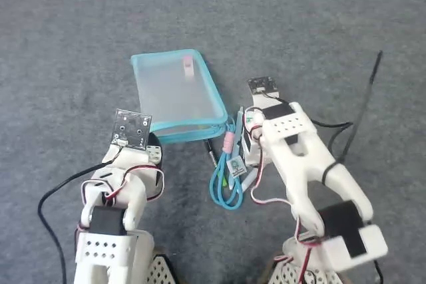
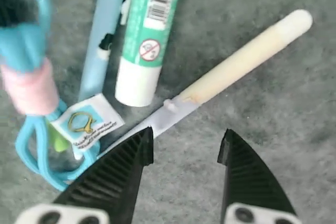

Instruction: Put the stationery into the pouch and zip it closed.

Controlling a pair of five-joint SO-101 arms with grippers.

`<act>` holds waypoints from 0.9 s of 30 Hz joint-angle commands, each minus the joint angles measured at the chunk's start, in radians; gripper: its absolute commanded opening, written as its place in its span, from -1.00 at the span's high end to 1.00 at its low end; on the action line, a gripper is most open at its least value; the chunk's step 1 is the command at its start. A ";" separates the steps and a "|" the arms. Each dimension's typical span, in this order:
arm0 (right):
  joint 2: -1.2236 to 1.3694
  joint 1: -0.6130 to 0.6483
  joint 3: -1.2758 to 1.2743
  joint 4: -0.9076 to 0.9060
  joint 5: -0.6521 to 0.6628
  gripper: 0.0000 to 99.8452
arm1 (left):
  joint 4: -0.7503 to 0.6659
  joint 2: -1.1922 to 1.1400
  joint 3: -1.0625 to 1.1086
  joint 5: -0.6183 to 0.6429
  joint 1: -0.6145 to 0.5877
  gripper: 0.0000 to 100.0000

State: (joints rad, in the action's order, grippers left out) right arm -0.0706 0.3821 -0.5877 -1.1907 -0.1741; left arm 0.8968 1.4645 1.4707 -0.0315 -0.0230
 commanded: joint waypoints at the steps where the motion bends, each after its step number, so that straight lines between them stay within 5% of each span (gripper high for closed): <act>1: 0.090 -0.008 0.095 0.010 -0.103 0.60 | -0.029 0.011 -0.042 -0.003 0.003 0.98; 9: 0.288 -0.030 0.206 -0.085 -0.127 0.63 | -0.028 0.011 -0.042 -0.003 0.003 0.98; 12: 0.278 -0.091 0.212 -0.085 -0.120 0.83 | -0.028 0.011 -0.042 -0.003 0.003 0.98; 15: 0.237 -0.163 0.222 -0.058 0.051 1.00 | -0.028 0.011 -0.042 -0.003 0.003 0.98; 21: 0.163 -0.280 0.302 -0.064 0.414 0.99 | -0.028 0.011 -0.042 -0.003 0.003 0.98; 27: 0.185 -0.268 0.427 -0.033 0.450 0.99 | -0.028 0.011 -0.042 -0.003 0.005 0.98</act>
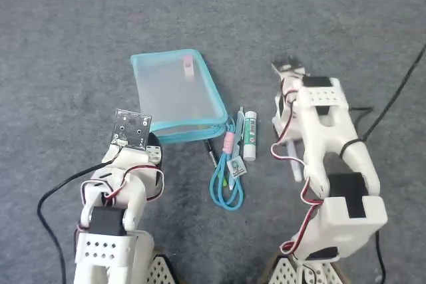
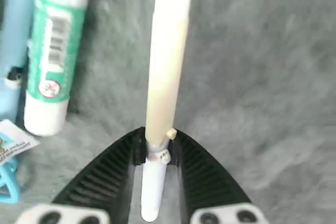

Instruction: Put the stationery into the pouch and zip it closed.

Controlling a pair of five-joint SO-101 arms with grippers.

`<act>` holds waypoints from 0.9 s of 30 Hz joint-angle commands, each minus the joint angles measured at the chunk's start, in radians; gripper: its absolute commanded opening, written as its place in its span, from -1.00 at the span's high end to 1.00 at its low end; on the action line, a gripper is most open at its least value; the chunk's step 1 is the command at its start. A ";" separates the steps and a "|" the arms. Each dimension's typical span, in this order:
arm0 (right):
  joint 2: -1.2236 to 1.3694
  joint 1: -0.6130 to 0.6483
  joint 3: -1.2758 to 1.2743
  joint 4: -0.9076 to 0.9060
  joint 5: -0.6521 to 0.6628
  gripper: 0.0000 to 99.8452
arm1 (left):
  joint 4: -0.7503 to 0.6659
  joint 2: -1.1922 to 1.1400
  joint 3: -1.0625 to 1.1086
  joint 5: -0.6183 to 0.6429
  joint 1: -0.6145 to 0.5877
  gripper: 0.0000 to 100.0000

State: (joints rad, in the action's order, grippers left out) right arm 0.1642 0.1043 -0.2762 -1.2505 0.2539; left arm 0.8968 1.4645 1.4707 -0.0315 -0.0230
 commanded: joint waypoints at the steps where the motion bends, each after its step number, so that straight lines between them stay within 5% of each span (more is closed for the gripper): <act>1: -0.041 0.021 0.135 0.027 0.021 0.98 | -0.026 0.011 -0.042 -0.003 0.005 0.98; 6: -0.024 0.058 0.149 0.018 0.012 0.66 | -0.025 0.011 -0.042 -0.005 0.003 0.98; 20: -0.180 0.068 -0.308 0.194 0.035 0.71 | -0.025 0.011 -0.042 -0.005 0.003 0.98; 27: -0.150 0.041 -0.331 0.217 0.035 0.79 | -0.023 0.011 -0.041 -0.005 -0.003 0.98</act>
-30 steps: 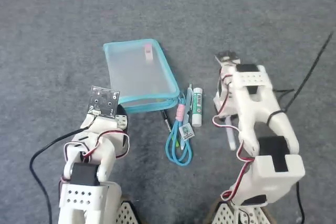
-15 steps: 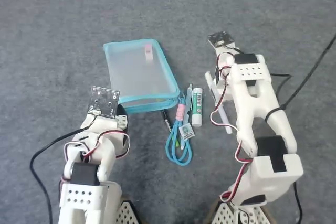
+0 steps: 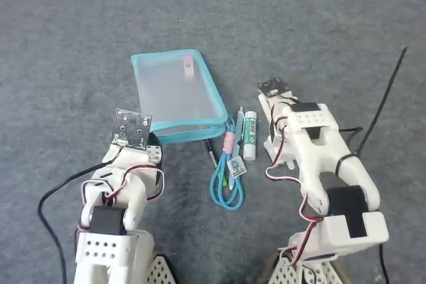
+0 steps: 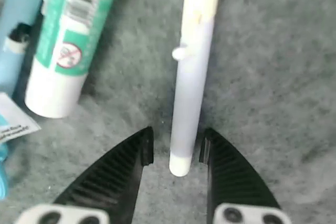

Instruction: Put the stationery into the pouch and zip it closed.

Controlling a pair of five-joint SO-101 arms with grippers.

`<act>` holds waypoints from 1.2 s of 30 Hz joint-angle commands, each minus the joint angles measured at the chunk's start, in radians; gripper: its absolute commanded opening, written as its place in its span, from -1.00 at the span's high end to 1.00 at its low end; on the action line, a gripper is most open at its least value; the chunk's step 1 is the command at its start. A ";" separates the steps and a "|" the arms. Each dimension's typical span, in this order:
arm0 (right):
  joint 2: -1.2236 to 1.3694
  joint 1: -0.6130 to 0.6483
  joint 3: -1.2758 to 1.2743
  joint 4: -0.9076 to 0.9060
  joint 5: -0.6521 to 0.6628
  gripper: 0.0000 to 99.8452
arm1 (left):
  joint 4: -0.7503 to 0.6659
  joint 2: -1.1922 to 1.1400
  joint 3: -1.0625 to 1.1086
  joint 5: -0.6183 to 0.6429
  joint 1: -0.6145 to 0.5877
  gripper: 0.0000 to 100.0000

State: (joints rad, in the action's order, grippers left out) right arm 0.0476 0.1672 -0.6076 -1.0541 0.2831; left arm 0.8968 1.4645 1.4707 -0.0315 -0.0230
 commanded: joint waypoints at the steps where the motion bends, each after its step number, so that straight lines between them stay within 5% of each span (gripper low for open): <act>1: -0.025 -0.030 0.000 0.022 0.006 0.85 | -0.023 0.011 -0.041 -0.005 -0.003 0.98; 6: -0.045 -0.082 0.008 -0.002 0.006 0.98 | -0.023 0.011 -0.041 -0.005 0.002 0.98; 13: -0.340 -0.125 0.057 -0.295 0.044 0.99 | -0.072 0.011 -0.010 0.000 0.003 0.98; 20: -0.779 0.153 0.064 -0.521 0.049 0.99 | -0.106 0.009 0.002 0.028 0.003 0.98; 25: -0.794 0.401 0.120 -0.570 0.051 0.99 | -0.104 0.009 0.004 0.026 0.003 0.98; 36: -0.611 0.435 0.292 -0.684 0.051 0.99 | -0.104 0.009 0.004 0.025 0.003 0.98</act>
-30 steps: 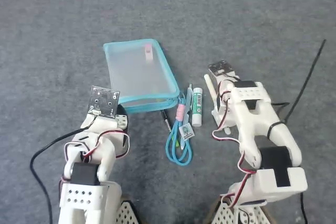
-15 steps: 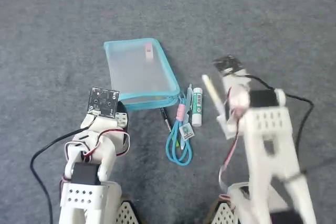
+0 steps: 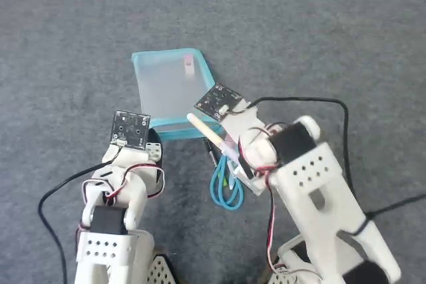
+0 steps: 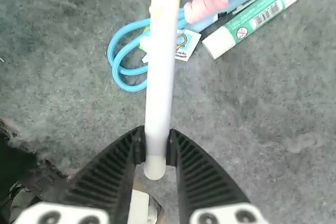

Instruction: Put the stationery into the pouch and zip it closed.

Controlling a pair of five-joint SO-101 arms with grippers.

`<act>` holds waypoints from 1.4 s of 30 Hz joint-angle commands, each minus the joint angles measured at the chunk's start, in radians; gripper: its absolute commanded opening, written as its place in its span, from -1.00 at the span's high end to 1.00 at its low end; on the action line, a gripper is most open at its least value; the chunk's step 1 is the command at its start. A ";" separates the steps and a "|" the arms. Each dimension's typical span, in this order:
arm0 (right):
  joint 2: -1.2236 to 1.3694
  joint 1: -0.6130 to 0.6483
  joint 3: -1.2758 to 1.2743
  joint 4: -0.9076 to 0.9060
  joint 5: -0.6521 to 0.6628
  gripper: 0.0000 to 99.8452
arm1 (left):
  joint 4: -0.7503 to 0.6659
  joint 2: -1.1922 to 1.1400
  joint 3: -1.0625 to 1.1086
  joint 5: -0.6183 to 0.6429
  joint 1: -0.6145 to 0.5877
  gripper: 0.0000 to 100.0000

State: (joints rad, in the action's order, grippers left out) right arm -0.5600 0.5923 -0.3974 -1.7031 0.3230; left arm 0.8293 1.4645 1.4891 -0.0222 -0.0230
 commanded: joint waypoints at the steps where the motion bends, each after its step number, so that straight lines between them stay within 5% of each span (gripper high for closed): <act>1: -0.018 0.013 0.077 -0.036 0.017 0.99 | -0.037 0.009 -0.015 0.015 0.003 0.98; 14: -0.160 0.015 -0.029 -0.028 0.066 0.99 | -0.035 0.008 -0.015 0.015 0.003 0.98; 27: 0.102 0.008 0.006 0.102 0.041 0.99 | -0.035 0.008 -0.015 0.015 0.005 0.98; 42: 0.780 0.039 0.773 0.094 -0.195 0.98 | -0.035 0.008 -0.015 0.015 0.005 0.98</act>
State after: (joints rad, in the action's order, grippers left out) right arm 0.0660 0.5984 0.1212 -1.6126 0.1880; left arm 0.8293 1.4645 1.4891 -0.0222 -0.0169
